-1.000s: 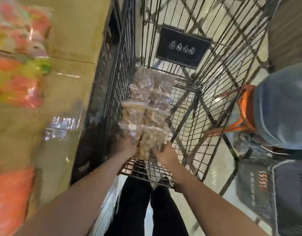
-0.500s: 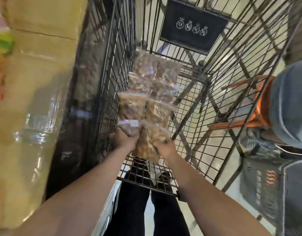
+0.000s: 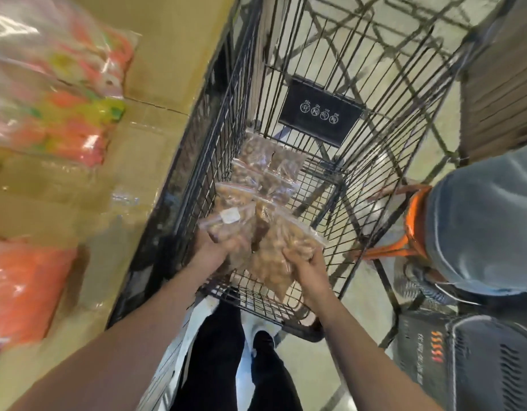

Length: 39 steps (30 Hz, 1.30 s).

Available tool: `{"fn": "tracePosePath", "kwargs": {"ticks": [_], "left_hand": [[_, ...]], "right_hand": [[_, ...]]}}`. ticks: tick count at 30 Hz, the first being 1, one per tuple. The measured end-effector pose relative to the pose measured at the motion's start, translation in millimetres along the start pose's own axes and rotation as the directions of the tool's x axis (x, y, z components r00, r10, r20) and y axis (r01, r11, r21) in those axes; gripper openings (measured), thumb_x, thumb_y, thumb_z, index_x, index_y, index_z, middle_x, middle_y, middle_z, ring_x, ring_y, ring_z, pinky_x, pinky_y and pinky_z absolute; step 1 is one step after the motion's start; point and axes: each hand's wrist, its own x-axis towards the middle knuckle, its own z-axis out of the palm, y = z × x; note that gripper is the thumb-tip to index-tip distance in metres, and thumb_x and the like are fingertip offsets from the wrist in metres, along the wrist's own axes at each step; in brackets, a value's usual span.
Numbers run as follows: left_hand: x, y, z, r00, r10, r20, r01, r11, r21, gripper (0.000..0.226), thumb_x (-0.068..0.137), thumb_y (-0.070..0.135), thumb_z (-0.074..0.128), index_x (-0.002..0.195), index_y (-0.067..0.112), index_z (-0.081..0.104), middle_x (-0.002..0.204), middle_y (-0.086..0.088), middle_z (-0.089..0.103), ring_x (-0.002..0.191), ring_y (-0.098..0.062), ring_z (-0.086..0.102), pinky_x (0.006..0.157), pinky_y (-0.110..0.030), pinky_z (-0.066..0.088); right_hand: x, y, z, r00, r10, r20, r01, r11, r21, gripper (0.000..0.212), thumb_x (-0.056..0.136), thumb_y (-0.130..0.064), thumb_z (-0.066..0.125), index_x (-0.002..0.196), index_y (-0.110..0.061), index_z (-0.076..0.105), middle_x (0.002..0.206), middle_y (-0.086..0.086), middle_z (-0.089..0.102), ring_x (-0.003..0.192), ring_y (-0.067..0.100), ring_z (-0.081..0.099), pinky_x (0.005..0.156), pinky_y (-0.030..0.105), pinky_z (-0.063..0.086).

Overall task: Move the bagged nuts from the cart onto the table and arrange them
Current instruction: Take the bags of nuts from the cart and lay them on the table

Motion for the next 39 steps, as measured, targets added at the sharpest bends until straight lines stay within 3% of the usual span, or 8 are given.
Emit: {"fn": "tracePosePath", "kwargs": {"ticks": [3, 10, 13, 17, 22, 31, 36, 39], "left_hand": [[-42.8, 13.4, -11.3, 0.994, 0.091, 0.06, -0.081, 0.986, -0.144, 0.063, 0.069, 0.024, 0.094, 0.117, -0.003, 0.063, 0.104, -0.014, 0.074, 0.1, -0.036, 0.072, 0.09, -0.05, 0.058], [-157.7, 9.9, -39.7, 0.974, 0.223, 0.03, -0.163, 0.789, -0.592, 0.059, 0.069, 0.01, 0.081, 0.125, 0.016, 0.062, 0.107, -0.009, 0.077, 0.091, -0.024, 0.076, 0.076, -0.039, 0.059], [-207.3, -10.4, -56.4, 0.982, 0.19, 0.022, -0.114, 0.675, -0.729, 0.047, 0.081, 0.01, 0.076, 0.126, 0.007, 0.064, 0.101, -0.012, 0.077, 0.084, -0.026, 0.075, 0.069, -0.036, 0.062], [-263.5, -59.2, -80.3, 0.989, 0.07, 0.134, 0.077, 0.526, -0.847, 0.067, 0.075, 0.042, 0.084, 0.13, 0.009, 0.066, 0.122, -0.02, 0.07, 0.114, -0.04, 0.067, 0.103, -0.057, 0.049], [-325.0, -126.2, -119.7, 0.994, 0.081, -0.066, -0.098, 0.49, -0.866, 0.079, 0.061, 0.03, 0.096, 0.131, 0.014, 0.062, 0.119, -0.019, 0.073, 0.11, -0.041, 0.069, 0.098, -0.068, 0.049], [-428.4, -262.9, -202.8, 0.903, -0.055, -0.426, -0.374, 0.389, -0.842, 0.078, 0.055, 0.019, 0.096, 0.123, 0.015, 0.059, 0.104, -0.013, 0.077, 0.095, -0.032, 0.074, 0.081, -0.049, 0.06], [-496.7, -357.9, -269.0, 0.83, -0.077, -0.552, -0.484, 0.393, -0.782, 0.07, 0.058, 0.022, 0.096, 0.119, 0.011, 0.064, 0.104, -0.012, 0.078, 0.083, -0.019, 0.076, 0.064, -0.03, 0.058], [-538.7, -411.6, -303.0, 0.814, -0.114, -0.569, -0.507, 0.337, -0.793, 0.032, 0.08, 0.007, 0.079, 0.105, 0.014, 0.06, 0.08, 0.001, 0.079, 0.07, -0.011, 0.075, 0.056, -0.026, 0.058]], "right_hand": [[-32.4, -32.5, -13.4, 0.998, -0.055, 0.043, 0.053, 0.997, 0.055, 0.041, 0.081, -0.013, 0.08, 0.117, -0.027, 0.064, 0.118, 0.013, 0.075, 0.108, 0.038, 0.072, 0.091, 0.065, 0.057], [-119.8, -75.6, -44.9, 0.965, -0.062, 0.255, 0.025, 0.989, 0.146, 0.063, 0.078, -0.016, 0.077, 0.137, -0.002, 0.06, 0.119, 0.023, 0.072, 0.093, 0.035, 0.074, 0.09, 0.056, 0.058], [-153.6, -75.8, -44.6, 0.94, -0.018, 0.342, -0.005, 0.998, 0.068, 0.066, 0.077, -0.017, 0.078, 0.138, -0.002, 0.059, 0.102, 0.019, 0.077, 0.077, 0.029, 0.078, 0.066, 0.047, 0.065], [-200.8, -73.9, -15.8, 0.864, -0.05, 0.501, 0.119, 0.987, -0.107, 0.065, 0.075, -0.006, 0.077, 0.138, -0.008, 0.058, 0.102, 0.017, 0.079, 0.078, 0.028, 0.078, 0.065, 0.048, 0.066], [-266.3, -57.0, 54.0, 0.751, -0.058, 0.658, 0.368, 0.864, -0.344, 0.077, 0.068, -0.006, 0.088, 0.136, -0.02, 0.054, 0.111, 0.015, 0.077, 0.092, 0.034, 0.078, 0.074, 0.049, 0.065], [-370.0, 38.1, 161.9, 0.584, 0.008, 0.812, 0.584, 0.691, -0.427, 0.047, 0.081, 0.002, 0.083, 0.11, -0.027, 0.061, 0.098, -0.009, 0.074, 0.073, -0.006, 0.072, 0.059, 0.01, 0.051], [-433.2, 120.1, 218.3, 0.554, 0.113, 0.825, 0.604, 0.627, -0.492, 0.091, 0.064, -0.027, 0.098, 0.141, -0.03, 0.051, 0.122, 0.0, 0.072, 0.102, 0.016, 0.072, 0.073, 0.031, 0.061], [-475.9, 174.2, 249.8, 0.539, 0.111, 0.835, 0.598, 0.648, -0.472, 0.069, 0.067, -0.017, 0.096, 0.125, -0.028, 0.062, 0.114, 0.005, 0.077, 0.099, 0.022, 0.076, 0.086, 0.043, 0.062]]}}
